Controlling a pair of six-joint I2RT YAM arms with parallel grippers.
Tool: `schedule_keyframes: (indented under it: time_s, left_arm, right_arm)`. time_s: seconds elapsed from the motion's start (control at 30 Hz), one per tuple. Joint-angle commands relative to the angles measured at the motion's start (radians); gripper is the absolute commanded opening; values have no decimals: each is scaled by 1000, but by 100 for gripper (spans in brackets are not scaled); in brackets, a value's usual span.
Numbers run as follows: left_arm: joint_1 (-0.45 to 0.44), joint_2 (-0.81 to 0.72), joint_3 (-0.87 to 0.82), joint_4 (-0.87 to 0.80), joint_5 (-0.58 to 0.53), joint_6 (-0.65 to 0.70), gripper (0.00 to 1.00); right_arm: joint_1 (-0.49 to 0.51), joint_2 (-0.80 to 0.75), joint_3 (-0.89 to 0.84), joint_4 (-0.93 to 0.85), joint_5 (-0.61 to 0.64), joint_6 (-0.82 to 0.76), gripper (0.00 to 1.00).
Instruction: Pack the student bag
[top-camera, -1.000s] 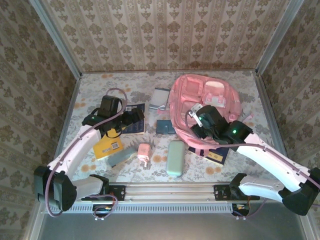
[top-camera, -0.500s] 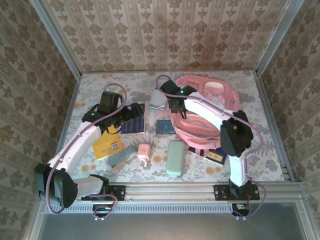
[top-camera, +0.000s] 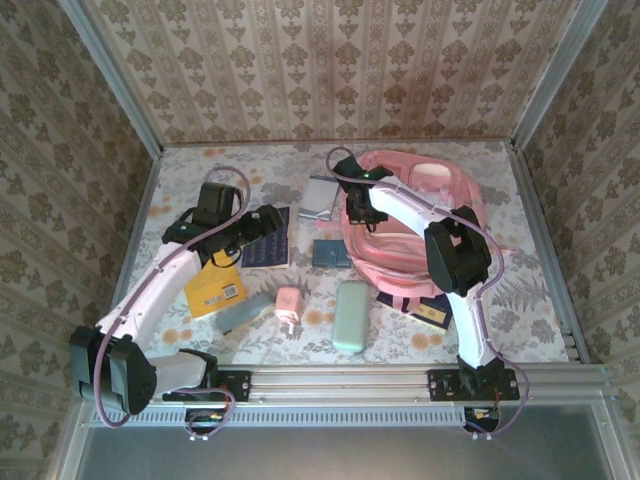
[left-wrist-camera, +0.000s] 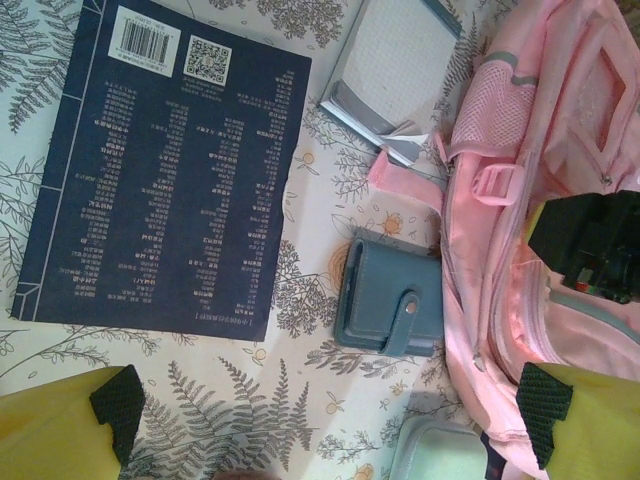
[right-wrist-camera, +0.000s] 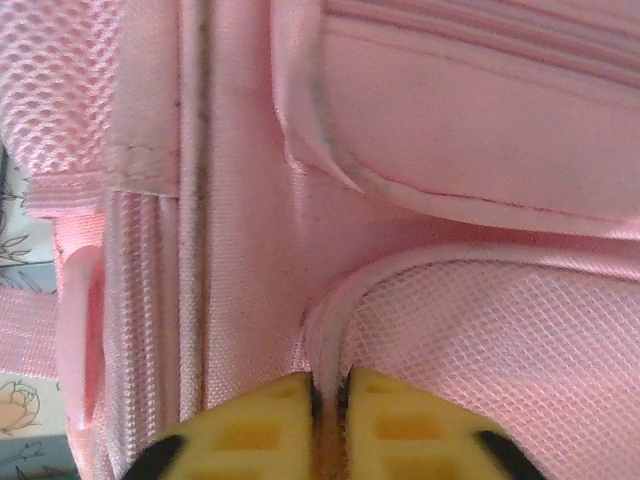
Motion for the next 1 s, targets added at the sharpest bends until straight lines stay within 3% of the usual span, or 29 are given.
schedule_keyframes:
  time_s: [0.0,0.23,0.4,0.53,0.63,0.7,0.83,0.97]
  left_arm:
    - [9,10,-5,3,14,-17,100]
    - [9,10,21,-19,5,-14,99]
    - [10,19,51,-31,-6,-3,99]
    - [3,33,65,-25,-6,2,98]
    - [-13,55,88,-28,-4,27,97]
    - [-25,70,114,-41,4,37,97]
    - [-59,65,157,-69,-17,58,96]
    - [-76,38,167,-67,-47,63,95]
  right_arm:
    - [-32,11,16,-7,-35,-59,0]
    - [-37,-157,58,-11,12,-281,0]
    - [-3,-355,-42,134,-32,-575,0]
    - [2,-515,-208,304,-170,-738,0]
    - [12,-645,-426,508,-284,-923,0]
    - [9,-677,-494,532,-356,-1001,0]
    - [9,-648,-546,511,-344,-1036,0]
    - [8,-659,-662,634,-362,-1026,0]
